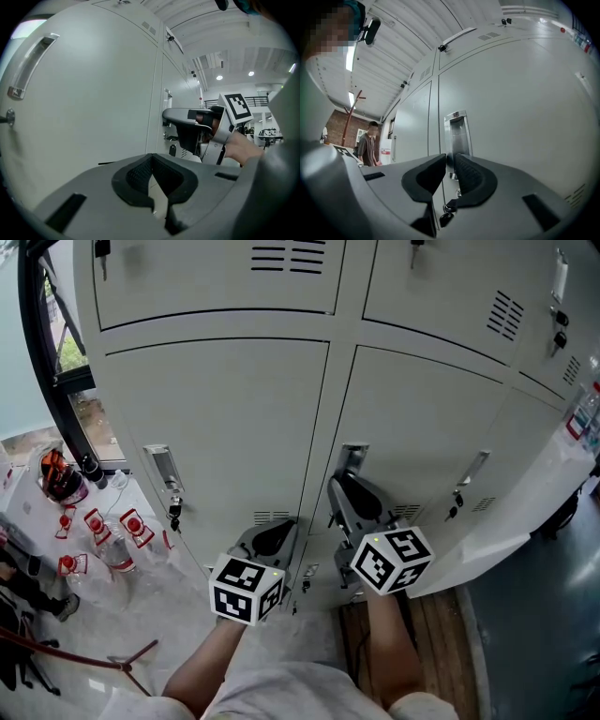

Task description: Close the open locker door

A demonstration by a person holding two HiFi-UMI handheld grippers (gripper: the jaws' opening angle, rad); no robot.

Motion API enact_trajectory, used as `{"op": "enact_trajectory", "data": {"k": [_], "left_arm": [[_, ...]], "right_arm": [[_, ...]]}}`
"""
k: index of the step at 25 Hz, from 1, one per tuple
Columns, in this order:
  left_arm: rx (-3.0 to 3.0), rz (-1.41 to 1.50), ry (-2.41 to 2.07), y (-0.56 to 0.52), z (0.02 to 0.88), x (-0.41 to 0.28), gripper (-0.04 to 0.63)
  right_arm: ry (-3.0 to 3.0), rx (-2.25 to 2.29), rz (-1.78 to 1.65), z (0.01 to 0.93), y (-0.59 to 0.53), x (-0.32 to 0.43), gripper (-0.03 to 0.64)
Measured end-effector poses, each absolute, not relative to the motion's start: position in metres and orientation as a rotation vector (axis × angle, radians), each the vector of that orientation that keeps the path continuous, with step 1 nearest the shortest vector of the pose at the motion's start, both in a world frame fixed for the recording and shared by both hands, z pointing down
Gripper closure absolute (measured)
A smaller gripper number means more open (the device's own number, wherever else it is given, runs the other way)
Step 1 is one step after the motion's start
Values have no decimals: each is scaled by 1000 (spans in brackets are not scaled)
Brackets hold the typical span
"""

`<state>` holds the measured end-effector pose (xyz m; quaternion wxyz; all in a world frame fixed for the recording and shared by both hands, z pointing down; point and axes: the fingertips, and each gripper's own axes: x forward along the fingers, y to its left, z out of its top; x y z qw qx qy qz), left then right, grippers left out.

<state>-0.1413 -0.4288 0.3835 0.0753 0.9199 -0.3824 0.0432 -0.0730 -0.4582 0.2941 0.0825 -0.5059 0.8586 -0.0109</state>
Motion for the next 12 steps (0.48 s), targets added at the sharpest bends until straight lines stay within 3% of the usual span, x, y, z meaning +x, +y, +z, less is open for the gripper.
{"op": "enact_trajectory", "data": {"k": [12], "left_arm": [[2766, 119, -1164, -413, 376, -138, 589]], "right_arm": [[2589, -1529, -1, 294, -442, -77, 554]]}}
